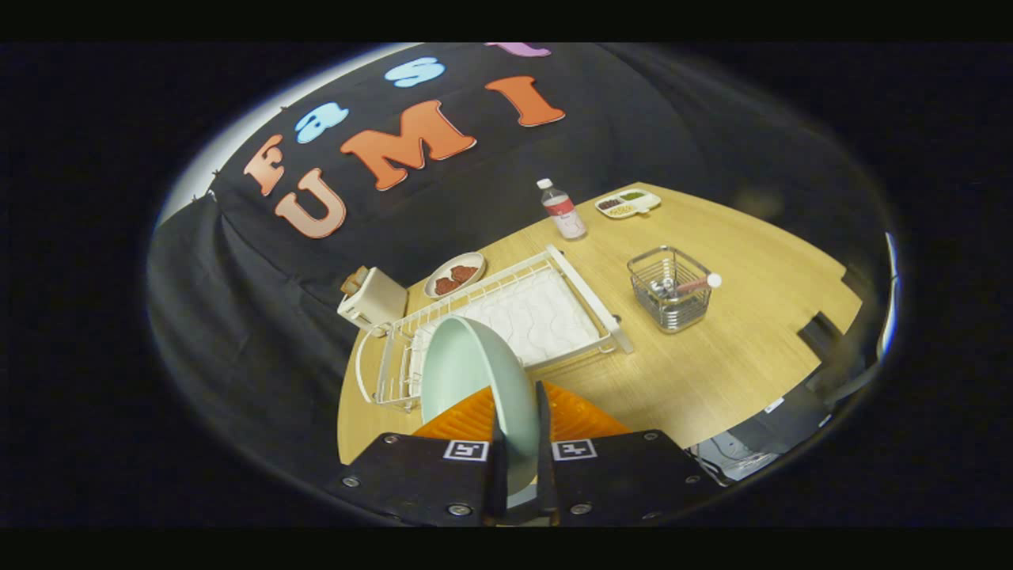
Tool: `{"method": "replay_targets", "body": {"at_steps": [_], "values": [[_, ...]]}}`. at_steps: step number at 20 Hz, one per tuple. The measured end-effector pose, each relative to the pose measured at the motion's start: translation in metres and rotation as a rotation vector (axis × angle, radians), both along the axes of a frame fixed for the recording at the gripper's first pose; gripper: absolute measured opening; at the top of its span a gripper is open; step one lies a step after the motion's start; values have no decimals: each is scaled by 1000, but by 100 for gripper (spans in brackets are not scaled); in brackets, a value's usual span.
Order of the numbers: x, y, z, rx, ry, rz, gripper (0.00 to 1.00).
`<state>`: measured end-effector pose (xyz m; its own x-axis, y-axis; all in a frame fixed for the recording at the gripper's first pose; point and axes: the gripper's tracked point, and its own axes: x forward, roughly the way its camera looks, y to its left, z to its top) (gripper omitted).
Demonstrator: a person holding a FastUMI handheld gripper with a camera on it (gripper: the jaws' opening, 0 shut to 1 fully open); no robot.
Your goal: Take the plate from the dish rack, then take the spoon from the basket and place it into the plate.
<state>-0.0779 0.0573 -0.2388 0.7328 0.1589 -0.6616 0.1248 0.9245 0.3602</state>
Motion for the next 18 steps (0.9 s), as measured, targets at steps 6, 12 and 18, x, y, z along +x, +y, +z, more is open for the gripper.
{"method": "replay_targets", "body": {"at_steps": [6, 12, 18], "values": [[-22, 16, -35, 125, 43, 17, 15], [-34, 34, -81, 209, 128, 16, 15], [-28, 33, -122, 236, 193, -11, 15]]}}
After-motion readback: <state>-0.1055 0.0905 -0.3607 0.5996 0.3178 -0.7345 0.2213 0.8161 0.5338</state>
